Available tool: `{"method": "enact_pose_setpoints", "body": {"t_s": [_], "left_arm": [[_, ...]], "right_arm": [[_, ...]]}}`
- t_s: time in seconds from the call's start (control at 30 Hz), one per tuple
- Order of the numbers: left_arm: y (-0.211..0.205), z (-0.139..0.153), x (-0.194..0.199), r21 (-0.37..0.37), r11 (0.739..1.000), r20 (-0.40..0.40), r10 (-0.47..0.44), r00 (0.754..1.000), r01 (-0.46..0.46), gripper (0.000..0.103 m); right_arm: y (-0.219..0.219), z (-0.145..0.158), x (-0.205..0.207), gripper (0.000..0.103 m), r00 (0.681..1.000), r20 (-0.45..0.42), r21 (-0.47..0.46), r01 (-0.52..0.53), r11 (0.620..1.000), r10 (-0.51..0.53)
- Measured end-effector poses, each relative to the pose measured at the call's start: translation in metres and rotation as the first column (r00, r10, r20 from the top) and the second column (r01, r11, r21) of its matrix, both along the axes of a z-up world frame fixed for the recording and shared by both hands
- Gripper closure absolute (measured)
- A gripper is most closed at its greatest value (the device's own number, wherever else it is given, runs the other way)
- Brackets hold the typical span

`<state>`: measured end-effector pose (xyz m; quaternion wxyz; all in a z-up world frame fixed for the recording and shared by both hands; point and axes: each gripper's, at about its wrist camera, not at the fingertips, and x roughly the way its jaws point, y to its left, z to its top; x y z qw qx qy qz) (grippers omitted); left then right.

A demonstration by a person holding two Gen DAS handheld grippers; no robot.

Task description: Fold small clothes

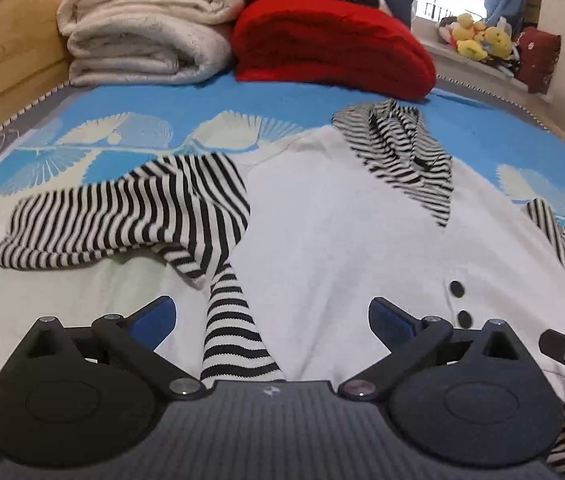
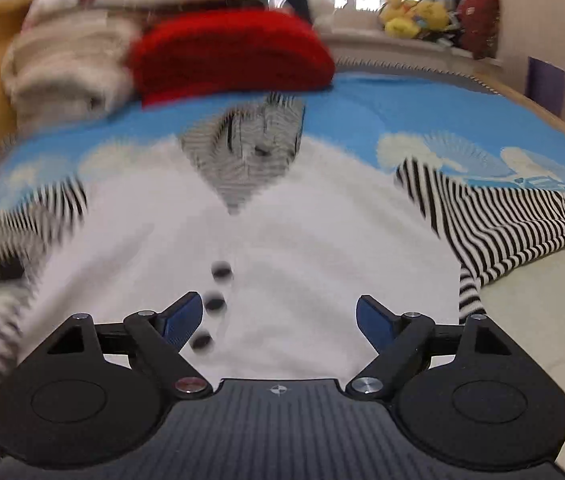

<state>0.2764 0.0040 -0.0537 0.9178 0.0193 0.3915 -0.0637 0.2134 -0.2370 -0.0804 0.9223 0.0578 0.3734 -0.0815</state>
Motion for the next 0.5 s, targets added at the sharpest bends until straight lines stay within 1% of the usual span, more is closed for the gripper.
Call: {"method": "enact_pose_setpoints", "body": {"t_s": [0.07, 0.23, 0.37, 0.5], "left_arm": [[-0.001, -0.006, 0.009, 0.004, 1.0, -0.024, -0.007, 1.0, 0.008, 0.0], [-0.005, -0.013, 0.019, 0.044, 0.999, -0.022, -0.012, 1.0, 0.013, 0.0], [-0.002, -0.019, 0.023, 0.027, 1.0, -0.058, 0.003, 0.998, -0.002, 0.0], [0.0, -0.019, 0.025, 0.036, 0.999, -0.056, 0.021, 0.998, -0.019, 0.0]], "right_arm": [[0.002, -0.003, 0.005, 0.018, 1.0, -0.009, 0.006, -0.004, 1.0, 0.004], [0.003, -0.011, 0.017, 0.018, 0.999, -0.046, 0.008, -0.003, 1.0, 0.003], [-0.003, -0.017, 0.027, 0.018, 0.997, -0.076, 0.028, 0.017, 0.999, -0.015], [-0.007, -0.021, 0.03, 0.018, 0.995, -0.094, 0.04, 0.037, 0.999, -0.033]]}}
